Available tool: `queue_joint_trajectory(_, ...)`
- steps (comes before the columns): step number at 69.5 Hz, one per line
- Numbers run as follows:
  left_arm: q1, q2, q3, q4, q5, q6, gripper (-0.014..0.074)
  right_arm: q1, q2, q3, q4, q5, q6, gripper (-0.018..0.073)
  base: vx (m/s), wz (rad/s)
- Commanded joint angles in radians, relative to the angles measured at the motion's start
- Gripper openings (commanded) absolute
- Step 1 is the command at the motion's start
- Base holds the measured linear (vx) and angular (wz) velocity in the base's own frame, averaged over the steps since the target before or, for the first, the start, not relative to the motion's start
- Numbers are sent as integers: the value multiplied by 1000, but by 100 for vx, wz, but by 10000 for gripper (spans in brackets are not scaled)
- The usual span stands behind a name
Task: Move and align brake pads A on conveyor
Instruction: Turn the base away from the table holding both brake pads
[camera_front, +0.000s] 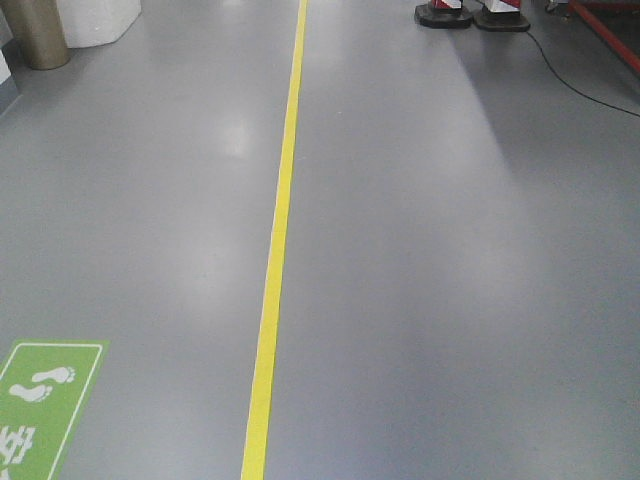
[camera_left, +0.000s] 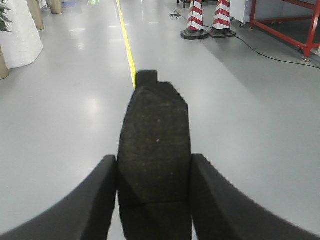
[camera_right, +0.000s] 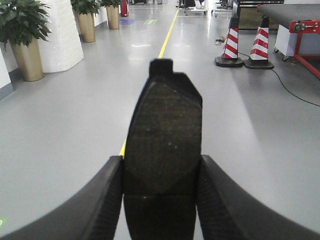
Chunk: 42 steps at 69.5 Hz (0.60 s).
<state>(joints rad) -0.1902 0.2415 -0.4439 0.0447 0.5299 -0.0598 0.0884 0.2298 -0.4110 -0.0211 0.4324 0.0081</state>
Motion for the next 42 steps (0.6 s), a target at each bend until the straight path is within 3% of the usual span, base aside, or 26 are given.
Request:
queue_joint_trajectory(1, -2, 11, -29, -2, -93, -2, -6, -5, 9, -32, -5, -98, 0, -10, 26, -1)
queue_joint_trajectory(42, -2, 11, -29, -2, -93, -2, -6, -5, 9, -32, -5, -98, 0, -10, 43, -9)
